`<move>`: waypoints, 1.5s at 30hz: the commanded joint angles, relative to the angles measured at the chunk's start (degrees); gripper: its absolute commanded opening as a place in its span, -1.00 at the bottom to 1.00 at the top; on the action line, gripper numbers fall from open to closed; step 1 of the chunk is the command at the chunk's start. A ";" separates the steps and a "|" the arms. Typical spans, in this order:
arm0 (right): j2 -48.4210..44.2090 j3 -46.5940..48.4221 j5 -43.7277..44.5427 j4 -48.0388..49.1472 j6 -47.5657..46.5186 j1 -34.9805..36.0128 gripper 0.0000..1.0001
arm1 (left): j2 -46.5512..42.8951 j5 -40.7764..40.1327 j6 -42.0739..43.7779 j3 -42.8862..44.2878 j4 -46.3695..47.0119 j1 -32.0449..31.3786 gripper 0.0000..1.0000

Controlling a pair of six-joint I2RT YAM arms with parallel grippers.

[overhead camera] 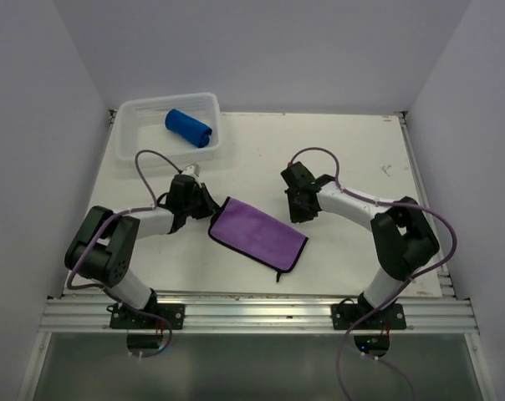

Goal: Roll the towels
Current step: Fold the towel

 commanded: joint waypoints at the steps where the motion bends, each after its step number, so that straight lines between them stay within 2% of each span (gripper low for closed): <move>1: -2.88 3.52 -1.47 -1.53 -1.70 -0.10 -0.55 | 1.24 1.00 0.47 -2.49 4.10 -1.01 -0.60; 7: -4.02 3.53 -2.88 -1.18 -1.35 -0.18 -0.54 | 0.54 1.88 0.29 -6.62 5.69 -1.89 -0.68; 12: -4.81 3.35 -4.11 -1.09 -1.61 -0.10 -0.54 | -3.58 1.97 -1.28 -10.92 5.86 -3.29 -0.70; 15: -5.51 3.00 -4.81 -1.09 -1.70 -0.10 -0.53 | -8.76 -0.83 -4.70 -17.14 5.43 -6.10 -0.72; 18: -6.13 2.39 -5.61 -0.74 -1.79 -0.10 -0.52 | -16.40 -5.13 -11.19 -24.78 7.00 -11.63 -0.74; 19: -6.57 2.21 -5.61 -0.56 -1.70 -0.10 -0.52 | -18.25 -6.46 -12.96 -26.30 6.40 -14.78 -0.74; 22: -7.53 0.98 -5.69 -0.47 -1.35 -0.18 -0.51 | -24.06 -8.23 -17.45 -30.17 4.38 -19.02 -0.74; 26: -10.52 -1.13 -5.78 -0.56 -0.82 -0.18 -0.50 | -30.38 -15.58 -15.89 -28.34 -4.66 -21.05 -0.50; 31: -14.04 -5.17 -7.27 1.02 -0.38 -0.10 -0.54 | -33.38 -20.61 -11.67 -19.73 -17.04 -21.05 -0.40; 36: -17.11 -11.06 -8.94 2.51 0.93 -0.10 -0.56 | -33.04 -18.08 -7.71 -16.04 -14.88 -21.05 -0.36; 42: -20.98 -16.51 -11.14 4.80 2.25 -0.10 -0.56 | -29.96 -10.97 -4.99 -16.47 -4.88 -21.14 -0.36; 45: -21.78 -18.27 -11.14 5.41 2.34 -0.01 -0.56 | -29.52 -8.85 -4.37 -17.26 -3.46 -21.14 -0.36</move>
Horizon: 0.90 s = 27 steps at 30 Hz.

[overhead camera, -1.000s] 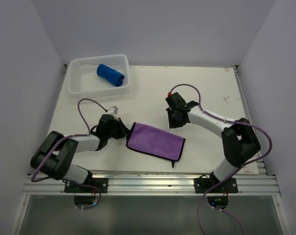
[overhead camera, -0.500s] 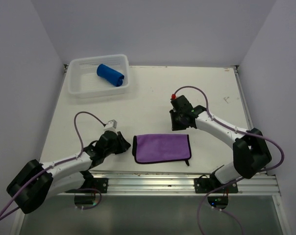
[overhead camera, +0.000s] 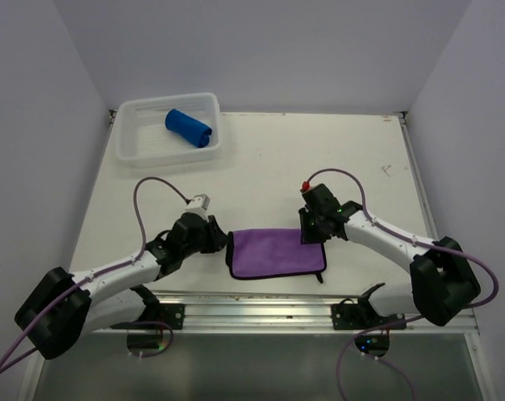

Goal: Roll the towels
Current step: Fold the towel

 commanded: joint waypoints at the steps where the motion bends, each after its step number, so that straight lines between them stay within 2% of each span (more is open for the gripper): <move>1: -1.93 -1.33 -1.79 3.21 0.90 -0.10 -0.56 | 0.31 4.81 2.91 0.16 7.29 -0.13 -0.36; 8: -1.67 -3.18 -0.30 4.27 2.04 -0.10 -0.63 | 2.76 9.83 2.47 -1.77 11.62 -0.31 -0.34; 16: -5.36 -5.29 3.31 3.39 3.27 -0.10 -0.73 | 5.50 8.34 1.95 -2.57 8.99 -0.48 -0.35; 22: -4.74 -6.87 2.96 4.44 3.89 -0.10 -0.73 | 5.06 10.36 1.51 -3.18 11.70 -0.75 -0.34; 27: -4.57 -7.05 3.22 4.53 3.71 -0.10 -0.73 | 4.18 7.91 2.21 -1.87 7.15 -1.45 -0.28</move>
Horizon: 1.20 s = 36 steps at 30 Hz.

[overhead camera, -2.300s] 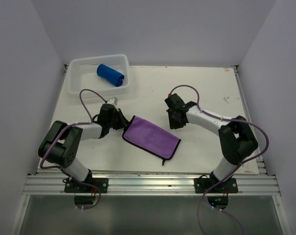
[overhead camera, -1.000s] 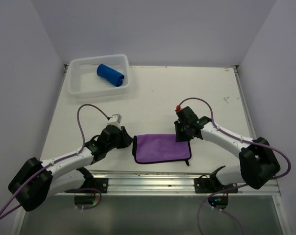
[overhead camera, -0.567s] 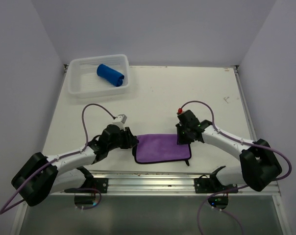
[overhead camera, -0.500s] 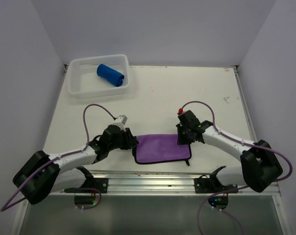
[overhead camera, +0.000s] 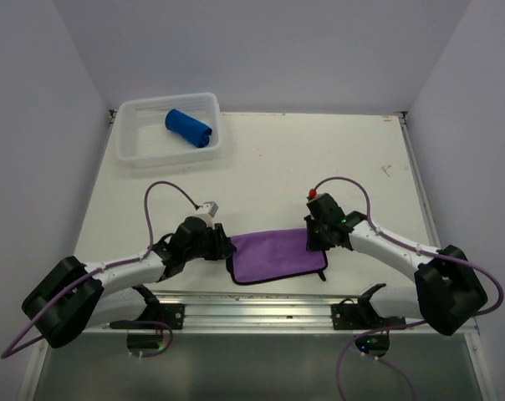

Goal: Roll the towels
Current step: Fold the towel

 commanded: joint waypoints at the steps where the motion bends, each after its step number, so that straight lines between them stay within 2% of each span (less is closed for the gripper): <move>1: -0.22 0.08 1.19 1.51 0.65 -0.10 -0.73 | -1.67 -1.69 0.99 0.89 -0.93 -0.55 -0.25; 13: 0.84 -0.80 0.66 2.91 0.83 -0.10 -0.71 | -1.77 -2.05 -0.24 -1.04 -0.76 -1.17 -0.22; 29: 2.68 -1.15 0.66 3.62 0.92 -0.01 -0.71 | -4.84 -5.21 -0.15 1.50 -7.25 -1.70 -0.21; 36: 3.91 -1.06 0.49 4.24 0.83 -0.10 -0.70 | -8.62 -5.21 0.02 2.21 -8.49 -1.70 -0.10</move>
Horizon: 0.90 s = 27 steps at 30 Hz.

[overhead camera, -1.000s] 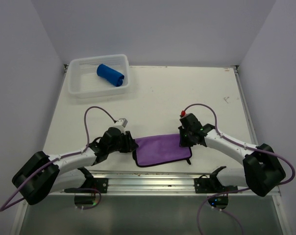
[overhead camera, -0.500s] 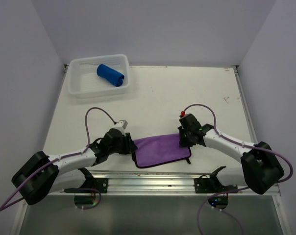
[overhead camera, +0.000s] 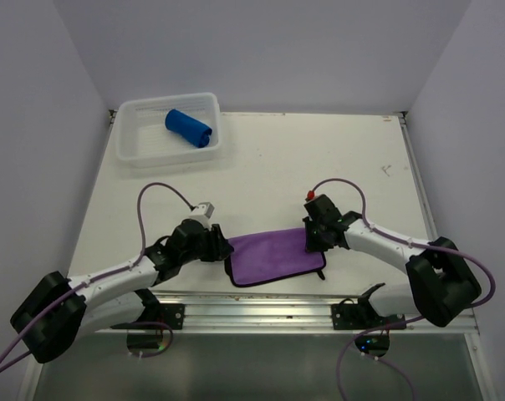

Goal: Roll the towels
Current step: Fold the towel

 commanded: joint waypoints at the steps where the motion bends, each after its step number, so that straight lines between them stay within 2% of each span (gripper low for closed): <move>1: 0.70 -0.34 0.44 1.88 0.48 -0.10 -0.70 | -1.17 -0.95 0.09 2.17 -0.89 -0.32 -0.07; 11: 0.88 -0.25 0.62 1.53 0.30 -0.10 -0.70 | 4.28 -0.42 -0.70 1.29 0.78 -0.23 -0.06; 20: 1.93 -0.08 0.09 2.32 0.48 -0.01 -0.71 | 2.08 1.07 -0.97 2.16 2.37 -0.23 -0.10; 27: 2.02 -0.52 -0.17 2.76 0.83 -0.10 -0.71 | 7.61 0.45 0.09 2.26 2.10 -0.23 -0.12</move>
